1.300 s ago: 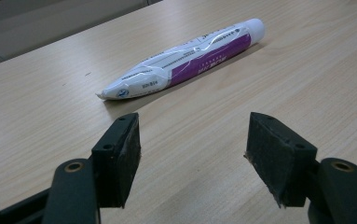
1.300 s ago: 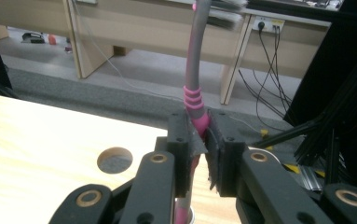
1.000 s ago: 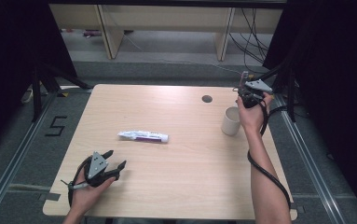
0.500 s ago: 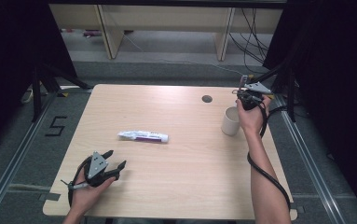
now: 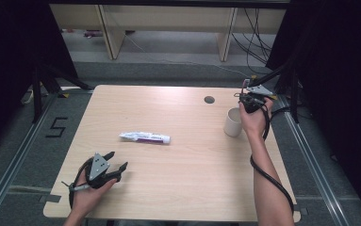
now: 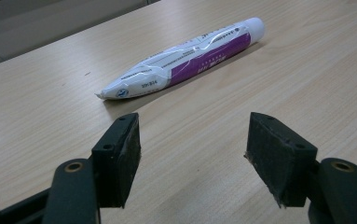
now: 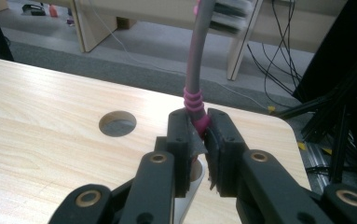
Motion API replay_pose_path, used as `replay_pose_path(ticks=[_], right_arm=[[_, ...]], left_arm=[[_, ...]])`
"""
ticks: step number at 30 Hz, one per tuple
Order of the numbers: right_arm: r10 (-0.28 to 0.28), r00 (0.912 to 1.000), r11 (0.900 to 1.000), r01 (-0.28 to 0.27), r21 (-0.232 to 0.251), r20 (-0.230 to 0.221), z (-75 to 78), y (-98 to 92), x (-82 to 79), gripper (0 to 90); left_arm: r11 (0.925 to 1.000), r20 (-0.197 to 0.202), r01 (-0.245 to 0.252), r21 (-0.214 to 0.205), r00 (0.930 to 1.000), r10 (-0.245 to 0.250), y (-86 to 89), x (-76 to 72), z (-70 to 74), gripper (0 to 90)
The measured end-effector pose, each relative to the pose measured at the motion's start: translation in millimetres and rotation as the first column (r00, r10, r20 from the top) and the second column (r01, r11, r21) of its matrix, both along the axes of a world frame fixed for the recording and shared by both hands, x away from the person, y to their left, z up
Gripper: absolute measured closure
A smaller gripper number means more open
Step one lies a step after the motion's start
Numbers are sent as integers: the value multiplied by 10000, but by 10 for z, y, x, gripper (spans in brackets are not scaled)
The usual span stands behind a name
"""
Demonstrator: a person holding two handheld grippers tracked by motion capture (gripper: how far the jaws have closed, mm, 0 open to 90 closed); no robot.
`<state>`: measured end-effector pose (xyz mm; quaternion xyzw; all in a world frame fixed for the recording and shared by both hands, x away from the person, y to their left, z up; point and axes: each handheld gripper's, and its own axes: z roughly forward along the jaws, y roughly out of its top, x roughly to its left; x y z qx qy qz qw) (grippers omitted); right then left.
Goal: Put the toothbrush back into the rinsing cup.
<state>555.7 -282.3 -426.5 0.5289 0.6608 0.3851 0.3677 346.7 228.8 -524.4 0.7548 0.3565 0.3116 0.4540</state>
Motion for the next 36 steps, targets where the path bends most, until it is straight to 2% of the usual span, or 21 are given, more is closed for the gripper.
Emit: replay_pose_path(ticks=[4, 6, 11, 16, 17, 20, 23, 28, 36], right_arm=[[-75, 9997, 9999, 78, 123, -233, -5, 8, -11, 802], [31, 9999, 10000, -30, 38, -145, -16, -1, 3, 801], [-39, 9998, 10000, 38, -80, -216, -31, 2, 6, 801], [142, 9996, 9998, -146, -151, -246, -37, -18, 21, 798], [2, 9994, 10000, -2, -19, -338, -39, -1, 10, 797], [-42, 9995, 10000, 39, -83, -300, -52, -6, 14, 796], [-31, 9991, 10000, 31, -1, -431, -56, -2, 9, 796], [122, 9991, 9997, -130, -193, -398, -71, -18, 32, 796], [-24, 9984, 10000, 22, -38, -562, -76, -8, 24, 786]], left_arm=[[10000, -7, 5, 2, 10000, -5, 0, 1, 0, 348], [10000, -1, 12, -16, 10000, -12, -1, 0, -1, 348], [10000, -4, 13, 0, 10000, -13, 3, 1, 1, 348], [10000, 5, 17, -7, 10000, -17, 2, -1, 0, 348], [10000, 3, 16, -6, 10000, -16, 3, 0, 1, 348], [10000, -2, 17, -6, 10000, -17, 2, 0, 0, 348], [10000, -8, 16, -2, 10000, -16, 2, 1, 1, 348], [10000, -4, 15, 2, 10000, -15, 2, 0, 1, 348], [10000, -6, 13, 3, 10000, -13, 1, 1, 0, 348]])
